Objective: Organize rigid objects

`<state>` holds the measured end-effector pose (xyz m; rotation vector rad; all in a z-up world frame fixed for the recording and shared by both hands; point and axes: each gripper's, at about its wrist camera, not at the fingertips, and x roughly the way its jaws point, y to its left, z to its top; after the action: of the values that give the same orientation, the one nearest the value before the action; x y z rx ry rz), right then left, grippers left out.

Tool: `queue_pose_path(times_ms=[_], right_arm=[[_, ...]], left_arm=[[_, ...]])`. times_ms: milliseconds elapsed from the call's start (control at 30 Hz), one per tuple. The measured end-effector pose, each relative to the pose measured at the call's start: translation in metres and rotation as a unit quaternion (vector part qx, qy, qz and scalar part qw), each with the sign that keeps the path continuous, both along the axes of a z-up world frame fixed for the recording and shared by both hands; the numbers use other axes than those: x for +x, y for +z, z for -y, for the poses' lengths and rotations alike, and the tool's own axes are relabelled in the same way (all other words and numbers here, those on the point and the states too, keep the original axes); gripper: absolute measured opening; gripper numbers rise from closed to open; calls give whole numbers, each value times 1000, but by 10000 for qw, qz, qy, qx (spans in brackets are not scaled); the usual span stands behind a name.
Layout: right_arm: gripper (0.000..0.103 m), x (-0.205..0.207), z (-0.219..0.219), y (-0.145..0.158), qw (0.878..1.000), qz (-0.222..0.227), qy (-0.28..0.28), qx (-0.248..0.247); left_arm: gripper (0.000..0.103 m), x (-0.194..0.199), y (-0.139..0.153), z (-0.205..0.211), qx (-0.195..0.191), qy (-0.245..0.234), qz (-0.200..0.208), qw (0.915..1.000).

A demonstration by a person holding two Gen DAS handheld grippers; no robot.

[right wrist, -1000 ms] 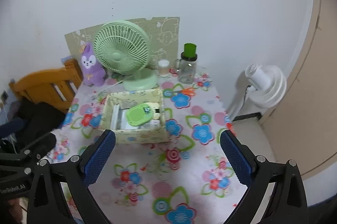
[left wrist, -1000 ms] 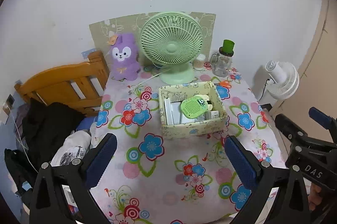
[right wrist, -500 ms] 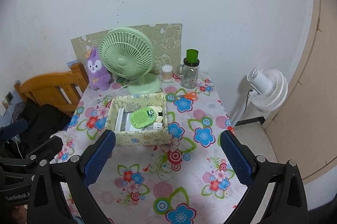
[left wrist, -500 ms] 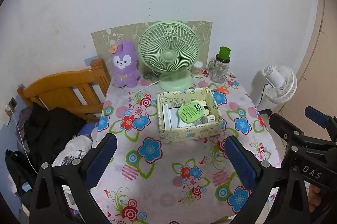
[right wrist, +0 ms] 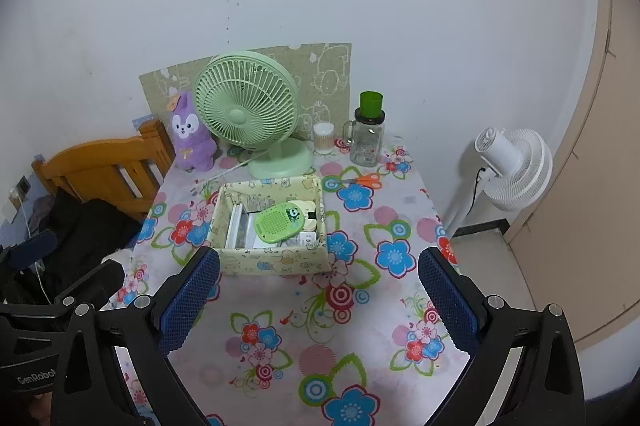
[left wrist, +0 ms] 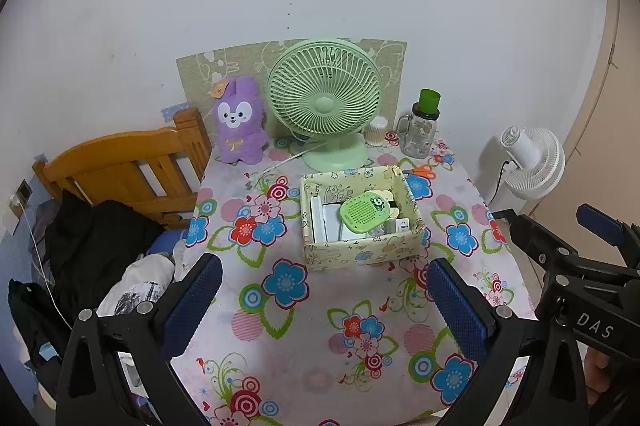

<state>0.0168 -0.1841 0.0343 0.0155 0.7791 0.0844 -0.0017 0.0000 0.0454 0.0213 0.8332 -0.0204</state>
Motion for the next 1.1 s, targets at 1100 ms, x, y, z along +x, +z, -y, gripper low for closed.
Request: queue_pose_path(times_ms=[1100], right_arm=[[101, 3, 1, 1, 10000, -16, 30, 29]], left_arm=[[103, 2, 1, 0, -38, 12, 19, 10000]])
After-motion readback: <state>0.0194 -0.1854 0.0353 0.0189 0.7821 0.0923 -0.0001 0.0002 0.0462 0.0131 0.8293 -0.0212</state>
